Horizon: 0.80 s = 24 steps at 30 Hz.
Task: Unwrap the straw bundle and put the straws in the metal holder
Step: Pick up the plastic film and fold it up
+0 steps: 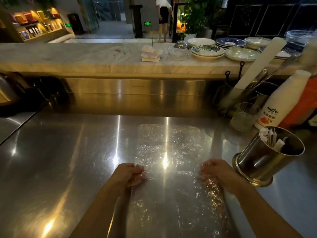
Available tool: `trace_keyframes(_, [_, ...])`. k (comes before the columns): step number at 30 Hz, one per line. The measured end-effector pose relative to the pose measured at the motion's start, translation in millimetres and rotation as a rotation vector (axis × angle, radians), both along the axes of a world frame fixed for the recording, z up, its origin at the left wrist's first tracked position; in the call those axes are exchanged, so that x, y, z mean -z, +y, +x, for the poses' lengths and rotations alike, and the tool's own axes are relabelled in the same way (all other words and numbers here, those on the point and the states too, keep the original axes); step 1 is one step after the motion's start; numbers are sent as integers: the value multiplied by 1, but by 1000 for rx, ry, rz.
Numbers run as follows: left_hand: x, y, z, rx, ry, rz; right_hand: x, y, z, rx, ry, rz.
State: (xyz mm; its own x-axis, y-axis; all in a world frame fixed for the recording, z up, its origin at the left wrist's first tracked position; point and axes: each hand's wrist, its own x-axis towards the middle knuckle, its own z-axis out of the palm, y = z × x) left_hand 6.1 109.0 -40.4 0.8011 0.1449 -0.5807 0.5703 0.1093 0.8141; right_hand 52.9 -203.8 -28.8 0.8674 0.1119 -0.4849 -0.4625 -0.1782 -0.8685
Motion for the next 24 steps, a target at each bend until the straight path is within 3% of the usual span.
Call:
trace_keyframes(4, [-1, 0, -4, 62, -7, -39, -1, -4, -2, -72, -17, -80])
trace_keyframes(8, [-10, -4, 0, 173, -93, 73, -8, -12, 1, 33, -33, 47])
trace_keyframes(11, [-18, -9, 8, 102, -160, 108, -14, -21, 2, -30, -42, 111])
trace_keyframes(16, [-25, -15, 9, 279, -206, 97, -10, -35, 0, -74, -38, 133])
trace_keyframes(24, [-25, -12, 14, 197, -367, 46, -4, -43, -1, 52, 34, 382])
